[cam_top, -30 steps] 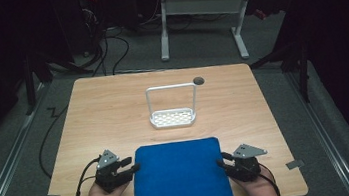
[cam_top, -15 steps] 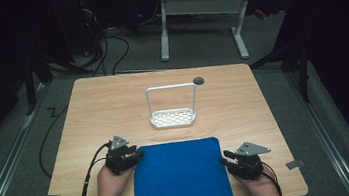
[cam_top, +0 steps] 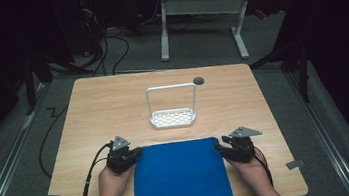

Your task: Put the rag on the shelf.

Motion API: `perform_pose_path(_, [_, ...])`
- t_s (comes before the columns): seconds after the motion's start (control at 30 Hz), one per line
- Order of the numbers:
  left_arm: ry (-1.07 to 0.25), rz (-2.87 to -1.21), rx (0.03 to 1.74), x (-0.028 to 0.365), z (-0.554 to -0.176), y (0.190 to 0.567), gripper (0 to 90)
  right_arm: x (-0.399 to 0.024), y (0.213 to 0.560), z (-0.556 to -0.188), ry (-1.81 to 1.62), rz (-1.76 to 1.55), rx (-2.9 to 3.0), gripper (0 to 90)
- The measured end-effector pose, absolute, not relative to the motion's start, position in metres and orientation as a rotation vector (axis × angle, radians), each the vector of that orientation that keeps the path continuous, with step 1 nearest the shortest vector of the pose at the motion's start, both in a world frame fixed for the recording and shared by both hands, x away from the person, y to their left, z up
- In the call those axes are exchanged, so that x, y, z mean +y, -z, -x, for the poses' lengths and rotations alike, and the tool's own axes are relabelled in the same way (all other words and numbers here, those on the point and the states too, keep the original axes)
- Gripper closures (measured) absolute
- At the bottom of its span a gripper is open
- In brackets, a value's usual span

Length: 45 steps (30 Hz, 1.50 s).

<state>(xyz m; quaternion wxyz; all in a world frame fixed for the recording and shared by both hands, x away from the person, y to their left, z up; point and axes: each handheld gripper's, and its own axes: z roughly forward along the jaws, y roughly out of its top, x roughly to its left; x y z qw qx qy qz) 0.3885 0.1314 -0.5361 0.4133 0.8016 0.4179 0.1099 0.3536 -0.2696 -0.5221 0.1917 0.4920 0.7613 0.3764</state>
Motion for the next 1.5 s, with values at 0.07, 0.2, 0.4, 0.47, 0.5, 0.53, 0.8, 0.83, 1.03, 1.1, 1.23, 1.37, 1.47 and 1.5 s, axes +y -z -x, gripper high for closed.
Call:
perform_pose_path(0.07, [-0.275, -2.016, 1.049, 0.132, -0.388, 0.536, 87.0, -0.264, 0.527, -0.363, -1.04, -1.383, 2.144, 53.5])
perform_pose_path(0.2, [-0.255, -2.008, 1.053, 0.133, -0.39, 0.536, 86.9, -0.252, 0.53, -0.372, -0.962, -1.337, 2.176, 57.6])
perform_pose_path(0.4, [-0.248, -2.005, 1.054, 0.134, -0.39, 0.537, 86.9, -0.245, 0.53, -0.371, -0.957, -1.328, 2.186, 80.6])
perform_pose_path(0.47, [-0.249, -2.006, 1.052, 0.134, -0.389, 0.537, 87.0, -0.244, 0.53, -0.369, -0.965, -1.328, 2.188, 84.4])
perform_pose_path(0.5, [-0.246, -2.006, 1.053, 0.134, -0.389, 0.536, 87.1, -0.243, 0.531, -0.367, -0.971, -1.306, 2.191, 87.2])
perform_pose_path(0.53, [-0.246, -2.006, 1.053, 0.134, -0.389, 0.536, 87.2, -0.243, 0.531, -0.367, -0.971, -1.306, 2.191, 87.2])
perform_pose_path(0.8, [-0.257, -1.994, 1.05, 0.135, -0.388, 0.536, 87.5, -0.248, 0.529, -0.363, -1.036, -1.304, 2.199, 87.8])
perform_pose_path(0.83, [-0.272, -1.982, 1.036, 0.135, -0.386, 0.534, 87.5, -0.249, 0.526, -0.362, -1.061, -1.293, 2.184, 87.7])
perform_pose_path(1.03, [-0.302, -1.9, 1.002, 0.141, -0.377, 0.525, 87.5, -0.25, 0.514, -0.353, -1.134, -1.254, 2.12, 87.8])
perform_pose_path(1.1, [-0.316, -1.889, 0.991, 0.141, -0.375, 0.523, 87.5, -0.25, 0.51, -0.35, -1.149, -1.25, 2.105, 87.7])
perform_pose_path(1.23, [-0.328, -1.848, 0.972, 0.144, -0.369, 0.517, 87.5, -0.25, 0.504, -0.345, -1.186, -1.22, 2.076, 87.8])
perform_pose_path(1.37, [-0.334, -1.823, 0.959, 0.144, -0.365, 0.512, 87.5, -0.248, 0.498, -0.342, -1.206, -1.199, 2.059, 87.7])
perform_pose_path(1.47, [-0.359, -1.795, 0.945, 0.145, -0.362, 0.507, 87.5, -0.247, 0.492, -0.338, -1.233, -1.179, 2.038, 87.7])
perform_pose_path(1.5, [-0.373, -1.772, 0.935, 0.146, -0.359, 0.503, 87.5, -0.245, 0.489, -0.336, -1.247, -1.169, 2.026, 87.7])
